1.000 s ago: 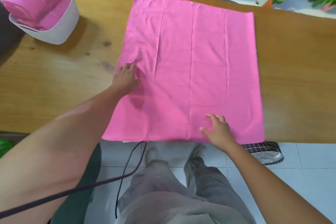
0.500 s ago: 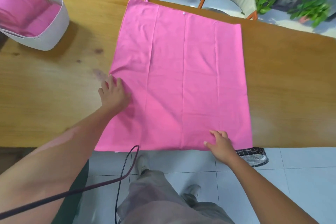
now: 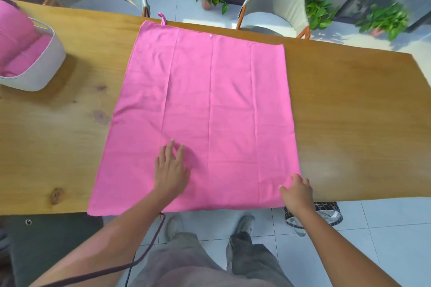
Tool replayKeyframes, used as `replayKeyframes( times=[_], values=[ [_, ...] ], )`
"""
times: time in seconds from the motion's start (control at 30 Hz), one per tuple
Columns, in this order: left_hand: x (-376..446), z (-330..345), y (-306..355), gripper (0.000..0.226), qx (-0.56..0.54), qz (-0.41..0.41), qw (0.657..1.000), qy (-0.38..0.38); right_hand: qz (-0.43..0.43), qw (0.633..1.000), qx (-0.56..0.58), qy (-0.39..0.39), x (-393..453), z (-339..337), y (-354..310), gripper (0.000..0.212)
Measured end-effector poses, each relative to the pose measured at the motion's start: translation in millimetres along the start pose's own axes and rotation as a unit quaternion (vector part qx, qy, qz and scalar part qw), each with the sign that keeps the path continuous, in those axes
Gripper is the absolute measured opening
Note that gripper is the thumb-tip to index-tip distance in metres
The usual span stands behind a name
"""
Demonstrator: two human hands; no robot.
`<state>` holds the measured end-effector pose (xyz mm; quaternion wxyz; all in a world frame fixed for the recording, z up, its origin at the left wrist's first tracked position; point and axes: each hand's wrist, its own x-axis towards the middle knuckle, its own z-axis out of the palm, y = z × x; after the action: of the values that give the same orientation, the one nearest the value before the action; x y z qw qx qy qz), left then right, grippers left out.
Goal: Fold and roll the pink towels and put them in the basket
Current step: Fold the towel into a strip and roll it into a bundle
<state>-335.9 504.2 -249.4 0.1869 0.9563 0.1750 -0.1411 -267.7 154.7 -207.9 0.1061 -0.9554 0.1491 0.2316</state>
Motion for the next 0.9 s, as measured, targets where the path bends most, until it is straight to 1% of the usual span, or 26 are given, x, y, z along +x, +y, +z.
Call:
replayKeyframes(
  times=[0.1,0.23,0.3,0.4,0.53,0.57,0.67,0.7,0.77,0.83,0.9],
  values=[
    [-9,12,35,0.070,0.015,0.019,1.000,-0.003,0.020,0.999,0.031,0.000,22,-5,9,0.062],
    [-14,26,86,0.066,-0.007,0.031,1.000,0.002,0.036,0.995,0.087,0.023,52,-13,12,0.048],
    [-16,32,109,0.063,-0.007,0.015,1.000,0.002,0.038,0.993,0.108,0.012,65,-18,13,0.051],
    [-21,40,138,0.056,-0.022,-0.016,1.000,0.007,0.052,0.983,0.171,-0.046,77,-23,11,0.055],
    [-27,49,190,0.046,-0.058,-0.022,0.998,-0.010,0.005,0.962,0.240,-0.132,96,-39,14,0.047],
    [-28,51,204,0.043,-0.083,-0.026,0.996,-0.016,-0.008,0.957,0.247,-0.151,100,-43,15,0.050],
    [-33,51,247,0.037,-0.179,-0.049,0.982,-0.028,-0.056,0.935,0.277,-0.213,110,-49,15,0.066],
    [-33,52,260,0.037,-0.201,-0.053,0.978,-0.035,-0.071,0.927,0.291,-0.226,111,-51,12,0.070],
    [-35,54,285,0.046,-0.224,-0.058,0.971,-0.053,-0.090,0.917,0.309,-0.237,113,-55,7,0.073],
    [-37,58,306,0.057,-0.225,-0.076,0.969,-0.061,-0.080,0.895,0.345,-0.270,113,-60,3,0.067],
    [-38,61,325,0.060,-0.195,-0.104,0.974,-0.049,-0.058,0.860,0.390,-0.323,112,-66,-2,0.054]
  ],
)
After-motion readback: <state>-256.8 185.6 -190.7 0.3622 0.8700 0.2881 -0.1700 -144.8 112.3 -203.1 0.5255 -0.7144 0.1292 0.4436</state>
